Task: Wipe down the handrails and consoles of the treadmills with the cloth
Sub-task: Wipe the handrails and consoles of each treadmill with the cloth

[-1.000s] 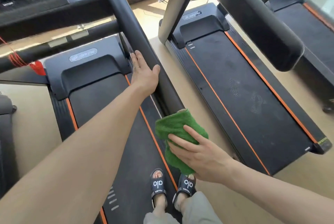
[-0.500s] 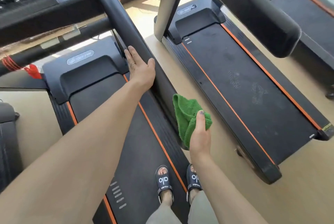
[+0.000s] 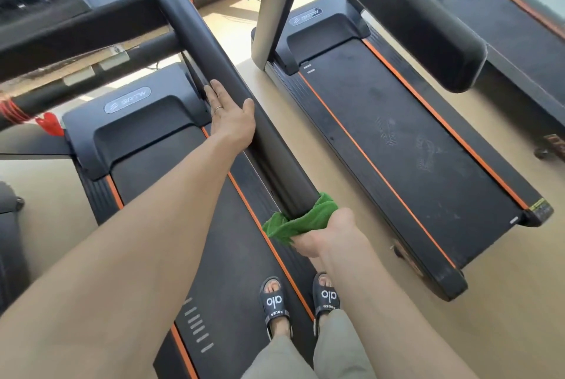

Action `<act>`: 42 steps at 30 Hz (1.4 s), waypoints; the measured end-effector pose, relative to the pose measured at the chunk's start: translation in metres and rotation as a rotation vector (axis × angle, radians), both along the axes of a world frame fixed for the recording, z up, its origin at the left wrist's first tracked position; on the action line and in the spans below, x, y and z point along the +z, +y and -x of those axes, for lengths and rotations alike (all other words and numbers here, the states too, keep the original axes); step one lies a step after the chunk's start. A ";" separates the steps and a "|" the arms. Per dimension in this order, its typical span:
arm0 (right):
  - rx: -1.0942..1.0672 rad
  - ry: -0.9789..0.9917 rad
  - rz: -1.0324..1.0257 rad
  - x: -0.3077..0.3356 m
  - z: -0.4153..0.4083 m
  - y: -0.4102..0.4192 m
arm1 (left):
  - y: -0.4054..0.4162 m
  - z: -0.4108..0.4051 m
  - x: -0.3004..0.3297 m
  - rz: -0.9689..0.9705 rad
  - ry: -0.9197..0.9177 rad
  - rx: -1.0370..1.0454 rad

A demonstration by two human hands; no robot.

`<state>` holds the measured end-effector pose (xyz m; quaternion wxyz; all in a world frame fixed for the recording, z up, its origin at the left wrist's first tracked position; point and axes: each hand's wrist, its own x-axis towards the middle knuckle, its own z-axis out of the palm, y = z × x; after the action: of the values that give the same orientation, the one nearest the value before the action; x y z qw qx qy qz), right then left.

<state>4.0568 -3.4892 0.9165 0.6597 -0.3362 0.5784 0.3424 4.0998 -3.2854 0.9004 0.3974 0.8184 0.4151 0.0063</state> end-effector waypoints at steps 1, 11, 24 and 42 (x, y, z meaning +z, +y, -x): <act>0.001 0.010 0.023 0.000 -0.002 0.001 | -0.001 0.000 0.000 0.005 -0.005 -0.001; -0.017 -0.072 -0.006 -0.026 -0.001 0.007 | 0.000 -0.002 -0.008 0.036 -0.042 -0.004; 0.621 -0.568 0.193 -0.046 -0.013 -0.016 | -0.002 -0.002 -0.009 0.020 -0.081 0.014; 3.126 -2.008 1.013 -0.017 -0.007 0.013 | 0.002 -0.003 -0.010 0.074 -0.073 0.017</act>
<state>4.0639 -3.4762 0.8991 0.2898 0.6536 0.6950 -0.0762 4.1026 -3.2832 0.8904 0.4424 0.7987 0.4071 0.0243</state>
